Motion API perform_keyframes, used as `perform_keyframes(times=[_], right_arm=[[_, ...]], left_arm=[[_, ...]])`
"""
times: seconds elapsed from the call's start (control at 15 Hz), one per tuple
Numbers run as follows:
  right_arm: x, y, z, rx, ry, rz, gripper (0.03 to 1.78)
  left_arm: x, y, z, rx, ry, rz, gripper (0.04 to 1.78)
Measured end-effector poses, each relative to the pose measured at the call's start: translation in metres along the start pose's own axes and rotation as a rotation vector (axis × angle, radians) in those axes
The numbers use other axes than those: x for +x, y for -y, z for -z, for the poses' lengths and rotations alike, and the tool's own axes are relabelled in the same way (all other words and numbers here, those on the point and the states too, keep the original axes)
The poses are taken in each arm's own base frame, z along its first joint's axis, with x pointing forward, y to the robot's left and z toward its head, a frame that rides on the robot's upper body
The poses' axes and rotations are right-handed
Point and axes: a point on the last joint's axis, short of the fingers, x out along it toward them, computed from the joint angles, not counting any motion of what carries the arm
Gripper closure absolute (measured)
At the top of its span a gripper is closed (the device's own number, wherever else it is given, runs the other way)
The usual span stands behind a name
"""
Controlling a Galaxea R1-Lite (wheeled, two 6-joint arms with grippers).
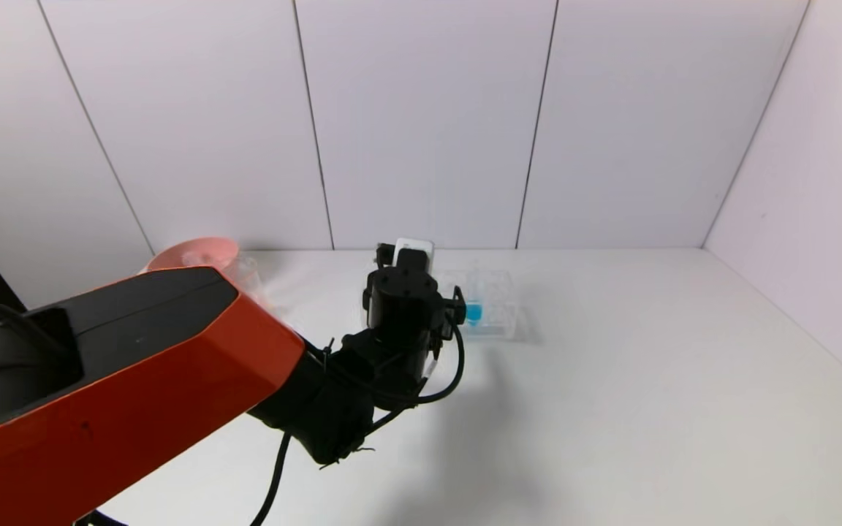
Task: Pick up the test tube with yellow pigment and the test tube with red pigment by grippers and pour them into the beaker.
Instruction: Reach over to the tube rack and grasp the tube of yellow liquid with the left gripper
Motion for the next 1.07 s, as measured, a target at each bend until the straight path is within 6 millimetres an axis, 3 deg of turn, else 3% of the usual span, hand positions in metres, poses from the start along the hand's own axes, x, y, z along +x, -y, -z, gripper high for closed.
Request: perform_keyframes(times=[0.47, 0.73, 0.93, 1.07], right_arm=[[0.000, 0.000, 0.000, 0.000, 0.000, 0.000, 0.10], [0.000, 0.000, 0.000, 0.000, 0.000, 0.000, 0.10], [0.000, 0.000, 0.000, 0.000, 0.000, 0.000, 0.10], [0.000, 0.000, 0.000, 0.000, 0.000, 0.000, 0.10]], left_arm=[[0.043, 0.001, 0.005, -0.019, 0.062, -0.084, 0.06], [0.050, 0.001, 0.009, -0.027, 0.072, -0.092, 0.07], [0.051, 0.000, 0.011, -0.030, 0.069, -0.094, 0.27], [0.051, 0.001, 0.011, -0.033, 0.072, -0.091, 0.53]])
